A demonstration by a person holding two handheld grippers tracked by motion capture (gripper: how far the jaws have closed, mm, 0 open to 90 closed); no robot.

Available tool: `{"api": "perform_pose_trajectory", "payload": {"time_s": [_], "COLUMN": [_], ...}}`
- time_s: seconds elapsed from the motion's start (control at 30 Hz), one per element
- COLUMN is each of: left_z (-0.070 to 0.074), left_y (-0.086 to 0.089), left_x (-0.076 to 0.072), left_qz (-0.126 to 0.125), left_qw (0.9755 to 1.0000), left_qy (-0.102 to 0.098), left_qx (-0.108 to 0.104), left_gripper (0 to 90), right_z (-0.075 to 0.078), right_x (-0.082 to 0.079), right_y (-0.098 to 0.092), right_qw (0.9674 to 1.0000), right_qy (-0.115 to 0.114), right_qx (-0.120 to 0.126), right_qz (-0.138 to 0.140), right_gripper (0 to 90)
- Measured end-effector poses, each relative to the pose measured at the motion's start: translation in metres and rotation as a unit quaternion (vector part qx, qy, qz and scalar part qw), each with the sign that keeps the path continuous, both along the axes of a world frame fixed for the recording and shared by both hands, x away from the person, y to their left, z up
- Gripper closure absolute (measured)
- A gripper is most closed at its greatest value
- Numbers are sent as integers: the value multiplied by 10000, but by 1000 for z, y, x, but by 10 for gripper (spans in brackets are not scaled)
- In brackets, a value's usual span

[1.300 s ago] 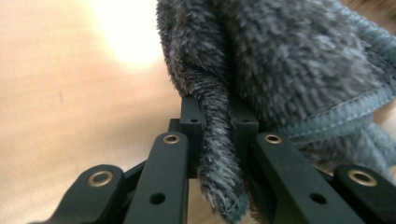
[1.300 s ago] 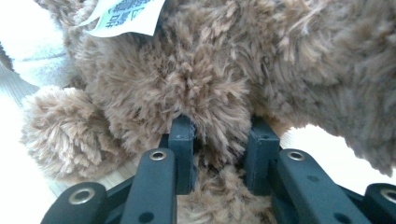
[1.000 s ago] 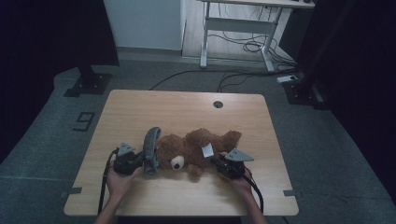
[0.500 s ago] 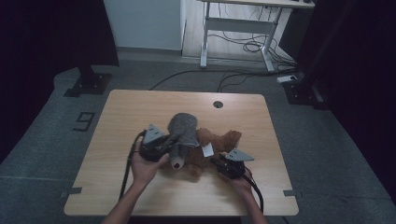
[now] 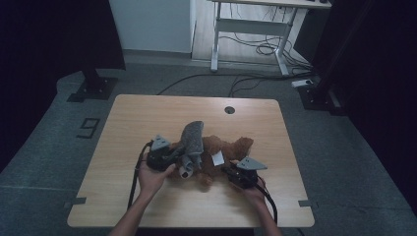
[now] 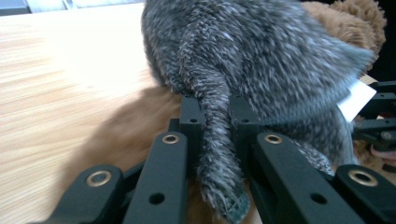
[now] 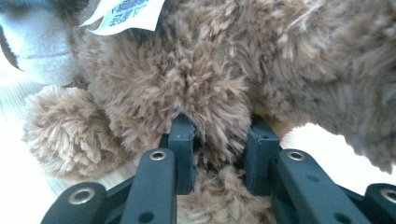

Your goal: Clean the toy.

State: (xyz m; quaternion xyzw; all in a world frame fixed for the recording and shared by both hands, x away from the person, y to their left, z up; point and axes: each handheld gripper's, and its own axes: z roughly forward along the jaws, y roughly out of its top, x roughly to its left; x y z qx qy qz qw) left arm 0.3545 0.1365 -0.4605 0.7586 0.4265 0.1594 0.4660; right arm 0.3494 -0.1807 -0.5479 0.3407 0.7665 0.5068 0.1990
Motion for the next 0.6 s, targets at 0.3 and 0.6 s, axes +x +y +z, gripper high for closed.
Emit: {"api": "perform_pose_trajectory", "payload": {"time_s": [0.3, 0.6], "left_z": [-11, -11], "left_y": [61, 79], "left_x": [-15, -12], "left_qz": [615, 835], "left_qw": [9980, 9963], "left_qy": [-3, 77], "left_qx": [120, 177], "left_gripper": [793, 796], "right_z": [0, 0], "right_x": [-1, 0], "right_y": [0, 0], "right_qw": [10000, 10000], "right_qy": [-10, 2], "right_qx": [-28, -15], "right_qz": [-24, -34], "right_gripper": [695, 695]}}
